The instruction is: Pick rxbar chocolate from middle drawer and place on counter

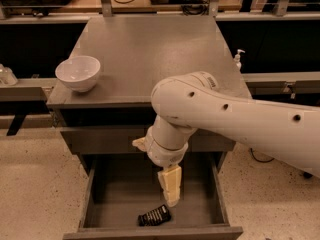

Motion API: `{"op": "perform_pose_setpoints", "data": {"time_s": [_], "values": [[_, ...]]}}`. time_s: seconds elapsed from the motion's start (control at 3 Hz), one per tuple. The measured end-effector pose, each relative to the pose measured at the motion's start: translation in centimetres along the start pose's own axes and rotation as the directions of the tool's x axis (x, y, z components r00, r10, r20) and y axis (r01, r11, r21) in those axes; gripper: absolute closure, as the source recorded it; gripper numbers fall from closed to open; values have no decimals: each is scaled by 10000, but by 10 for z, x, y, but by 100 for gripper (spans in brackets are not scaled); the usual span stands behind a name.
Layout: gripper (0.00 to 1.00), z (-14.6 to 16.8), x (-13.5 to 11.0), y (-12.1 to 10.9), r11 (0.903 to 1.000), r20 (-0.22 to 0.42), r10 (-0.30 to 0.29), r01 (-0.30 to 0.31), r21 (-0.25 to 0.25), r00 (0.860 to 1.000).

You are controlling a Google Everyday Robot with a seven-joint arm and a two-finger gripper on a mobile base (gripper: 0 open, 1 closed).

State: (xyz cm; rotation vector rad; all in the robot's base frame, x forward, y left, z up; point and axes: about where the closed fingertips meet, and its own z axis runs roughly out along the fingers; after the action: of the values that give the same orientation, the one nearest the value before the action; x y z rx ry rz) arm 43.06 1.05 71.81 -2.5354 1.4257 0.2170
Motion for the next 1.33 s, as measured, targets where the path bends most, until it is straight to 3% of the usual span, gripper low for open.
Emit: {"op": "perform_pose_setpoints", "data": {"time_s": [0.33,0.67,1.0,1.33], "values": [[0,1,-4,0,9996,293,-242,246,-133,9993],[0,48,-36,-15,9925,1353,-1147,1193,-263,9841],[0,127,-49,-32,9893,2012,-1289,1399,-411,9710],[0,192,-51,-42,9916,1818,-859,1018,-799,9796]]}}
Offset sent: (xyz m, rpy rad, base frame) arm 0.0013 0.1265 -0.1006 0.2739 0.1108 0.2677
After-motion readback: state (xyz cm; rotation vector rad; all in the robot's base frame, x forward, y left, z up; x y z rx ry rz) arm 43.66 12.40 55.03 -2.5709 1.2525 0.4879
